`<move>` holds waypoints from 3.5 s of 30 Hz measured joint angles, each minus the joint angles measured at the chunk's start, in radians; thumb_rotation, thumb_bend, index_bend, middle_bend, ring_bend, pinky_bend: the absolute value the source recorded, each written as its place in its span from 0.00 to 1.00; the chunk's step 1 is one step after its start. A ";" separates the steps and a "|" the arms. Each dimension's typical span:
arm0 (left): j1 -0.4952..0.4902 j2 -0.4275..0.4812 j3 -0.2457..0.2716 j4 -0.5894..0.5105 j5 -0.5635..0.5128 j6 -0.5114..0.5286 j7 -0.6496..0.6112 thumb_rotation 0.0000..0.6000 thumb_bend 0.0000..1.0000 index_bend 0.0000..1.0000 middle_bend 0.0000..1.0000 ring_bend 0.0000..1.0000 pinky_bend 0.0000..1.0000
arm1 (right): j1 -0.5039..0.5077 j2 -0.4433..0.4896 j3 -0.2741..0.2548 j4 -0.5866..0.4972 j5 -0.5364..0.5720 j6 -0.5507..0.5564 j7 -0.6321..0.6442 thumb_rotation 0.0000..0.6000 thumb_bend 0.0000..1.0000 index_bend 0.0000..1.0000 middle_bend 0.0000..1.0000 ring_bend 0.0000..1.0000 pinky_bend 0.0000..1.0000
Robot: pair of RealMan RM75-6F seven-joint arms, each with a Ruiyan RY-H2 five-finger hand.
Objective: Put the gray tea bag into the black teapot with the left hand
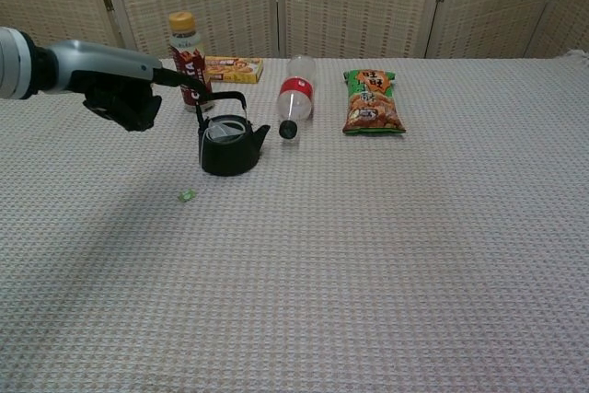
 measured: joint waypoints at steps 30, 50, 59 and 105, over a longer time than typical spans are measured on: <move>-0.213 -0.169 0.141 0.139 -0.429 0.047 0.316 1.00 1.00 0.02 1.00 1.00 1.00 | 0.004 0.004 0.004 0.002 0.013 -0.011 0.005 1.00 0.19 0.00 0.00 0.00 0.00; -0.221 -0.198 0.160 0.159 -0.454 0.054 0.341 1.00 1.00 0.04 1.00 1.00 1.00 | -0.003 0.004 0.003 0.006 0.002 0.008 0.009 1.00 0.19 0.00 0.00 0.00 0.00; -0.216 -0.220 0.163 0.205 -0.442 0.025 0.331 1.00 1.00 0.05 1.00 1.00 1.00 | -0.005 0.002 0.007 0.003 0.009 0.011 0.003 1.00 0.19 0.00 0.00 0.00 0.00; 0.331 0.117 0.268 -0.264 0.402 0.817 0.200 1.00 0.35 0.00 0.42 0.33 0.65 | -0.023 0.007 -0.023 0.020 -0.075 0.059 0.023 1.00 0.19 0.00 0.00 0.00 0.00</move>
